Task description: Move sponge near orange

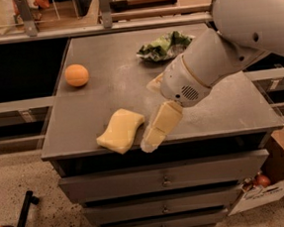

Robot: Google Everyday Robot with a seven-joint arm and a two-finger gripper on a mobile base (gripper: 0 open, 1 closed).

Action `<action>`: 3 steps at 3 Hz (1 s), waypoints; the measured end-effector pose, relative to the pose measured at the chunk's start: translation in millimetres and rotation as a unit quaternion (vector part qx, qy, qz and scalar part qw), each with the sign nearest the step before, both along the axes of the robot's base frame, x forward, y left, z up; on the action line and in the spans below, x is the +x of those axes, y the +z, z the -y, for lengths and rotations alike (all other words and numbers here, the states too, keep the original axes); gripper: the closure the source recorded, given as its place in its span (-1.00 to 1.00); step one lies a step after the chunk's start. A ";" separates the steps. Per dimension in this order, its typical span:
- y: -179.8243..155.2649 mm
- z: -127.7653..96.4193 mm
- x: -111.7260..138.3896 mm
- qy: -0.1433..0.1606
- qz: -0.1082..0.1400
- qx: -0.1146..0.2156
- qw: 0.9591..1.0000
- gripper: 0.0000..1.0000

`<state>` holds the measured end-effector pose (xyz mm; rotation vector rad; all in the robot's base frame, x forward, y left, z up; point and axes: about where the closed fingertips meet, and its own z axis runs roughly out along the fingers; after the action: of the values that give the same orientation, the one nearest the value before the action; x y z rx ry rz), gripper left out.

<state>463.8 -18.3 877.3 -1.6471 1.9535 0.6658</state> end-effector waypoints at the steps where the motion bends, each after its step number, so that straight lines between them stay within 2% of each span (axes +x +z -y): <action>1: -3.1 -12.1 -0.7 -0.006 0.028 0.012 1.000 -1.00; 2: -3.1 -13.6 1.3 -0.008 0.033 0.014 0.999 -1.00; 3: -5.9 -16.9 8.6 -0.007 0.067 0.040 0.997 -1.00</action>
Offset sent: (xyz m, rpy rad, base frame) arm -0.0007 0.0103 -0.0026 0.0212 -0.0479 -0.0095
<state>472.4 -1.4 871.4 -1.5855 1.8185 0.6043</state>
